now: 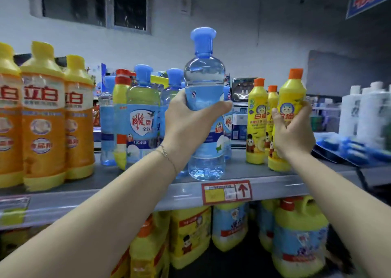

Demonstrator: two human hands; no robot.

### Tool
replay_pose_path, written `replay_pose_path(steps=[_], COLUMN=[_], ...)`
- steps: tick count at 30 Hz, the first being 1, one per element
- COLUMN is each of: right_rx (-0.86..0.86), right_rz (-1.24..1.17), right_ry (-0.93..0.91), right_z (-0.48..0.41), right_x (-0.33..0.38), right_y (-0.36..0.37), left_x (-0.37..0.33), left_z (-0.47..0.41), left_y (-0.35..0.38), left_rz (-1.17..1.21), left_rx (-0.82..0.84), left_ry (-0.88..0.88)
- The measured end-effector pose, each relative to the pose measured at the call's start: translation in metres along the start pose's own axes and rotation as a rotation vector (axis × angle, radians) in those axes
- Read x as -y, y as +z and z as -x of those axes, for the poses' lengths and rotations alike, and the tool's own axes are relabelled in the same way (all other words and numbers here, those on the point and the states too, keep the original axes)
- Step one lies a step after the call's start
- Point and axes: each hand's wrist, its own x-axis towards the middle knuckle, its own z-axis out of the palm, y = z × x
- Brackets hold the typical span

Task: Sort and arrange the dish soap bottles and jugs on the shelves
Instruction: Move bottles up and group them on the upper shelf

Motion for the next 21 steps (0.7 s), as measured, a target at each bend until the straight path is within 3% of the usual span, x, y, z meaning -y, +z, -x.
replay_pose_path(steps=[6, 17, 20, 21], right_rx=[0.119, 0.184, 0.013, 0.043], right_rz=[0.046, 0.027, 0.02, -0.048], right_ry=[-0.058, 0.039, -0.233, -0.371], right_z=[-0.007, -0.002, 0.012, 0.018], right_x=[-0.008, -0.012, 0.005, 0.013], right_y=[0.019, -0.002, -0.012, -0.015], left_x=[0.013, 0.043, 0.049, 0.049], left_z=[-0.017, -0.027, -0.031, -0.032], left_y=[0.024, 0.055, 0.063, 0.065], left_rz=[-0.009, -0.005, -0.015, -0.014], left_rx=[0.015, 0.065, 0.055, 0.051], left_ry=[-0.071, -0.121, -0.138, -0.143])
